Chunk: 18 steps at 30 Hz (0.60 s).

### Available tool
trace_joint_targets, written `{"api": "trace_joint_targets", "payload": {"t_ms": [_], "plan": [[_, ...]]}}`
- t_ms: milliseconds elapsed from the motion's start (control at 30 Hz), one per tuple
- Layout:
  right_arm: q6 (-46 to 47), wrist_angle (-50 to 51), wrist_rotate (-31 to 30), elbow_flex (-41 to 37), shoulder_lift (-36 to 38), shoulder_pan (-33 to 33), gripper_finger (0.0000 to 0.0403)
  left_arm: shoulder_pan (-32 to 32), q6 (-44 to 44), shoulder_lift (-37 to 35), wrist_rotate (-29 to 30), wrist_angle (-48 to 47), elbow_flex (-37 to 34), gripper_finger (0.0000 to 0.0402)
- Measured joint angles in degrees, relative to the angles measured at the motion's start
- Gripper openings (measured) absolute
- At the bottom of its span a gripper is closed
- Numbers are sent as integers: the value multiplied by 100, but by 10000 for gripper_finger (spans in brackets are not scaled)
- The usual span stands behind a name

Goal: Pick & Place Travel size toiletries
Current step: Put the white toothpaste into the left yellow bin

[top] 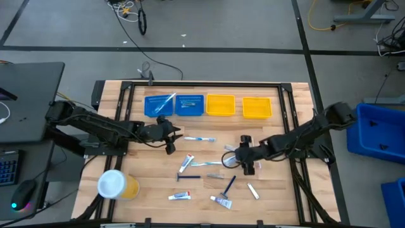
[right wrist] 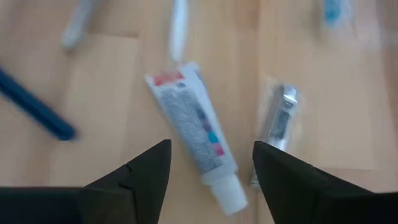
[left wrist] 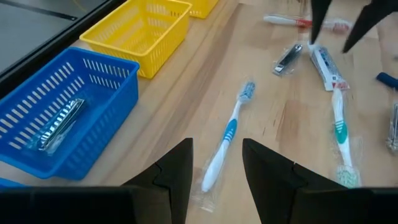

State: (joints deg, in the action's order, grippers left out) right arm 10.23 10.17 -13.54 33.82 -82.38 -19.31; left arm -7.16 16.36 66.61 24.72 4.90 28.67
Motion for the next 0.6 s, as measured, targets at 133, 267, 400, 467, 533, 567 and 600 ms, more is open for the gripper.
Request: {"api": "trace_joint_targets", "payload": {"t_ms": [133, 267, 400, 467, 533, 567, 600], "plan": [[-325, -113, 165, -2, -300, 55, 245, 0, 55, 0, -36, 124, 4, 146], [-554, -177, 176, 18, -628, 56, 246, 0, 35, 0, -53, 248, 4, 146], [-681, -218, 188, 24, -733, 55, 222, 0, 35, 0, -53, 247, 4, 146], [-708, -303, 219, 17, -727, 55, 199, 0, 35, 0, -56, 241, 4, 146], [-744, -440, 249, 5, -733, 55, 176, 0, 35, 0, -56, 241, 4, 146], [-789, -520, 271, 3, -737, 55, 165, 0, 35, 0, -56, 238, 4, 146], [-868, -586, 297, 3, -741, 55, 156, 0, 35, 0, -56, 239, 4, 146]]}}
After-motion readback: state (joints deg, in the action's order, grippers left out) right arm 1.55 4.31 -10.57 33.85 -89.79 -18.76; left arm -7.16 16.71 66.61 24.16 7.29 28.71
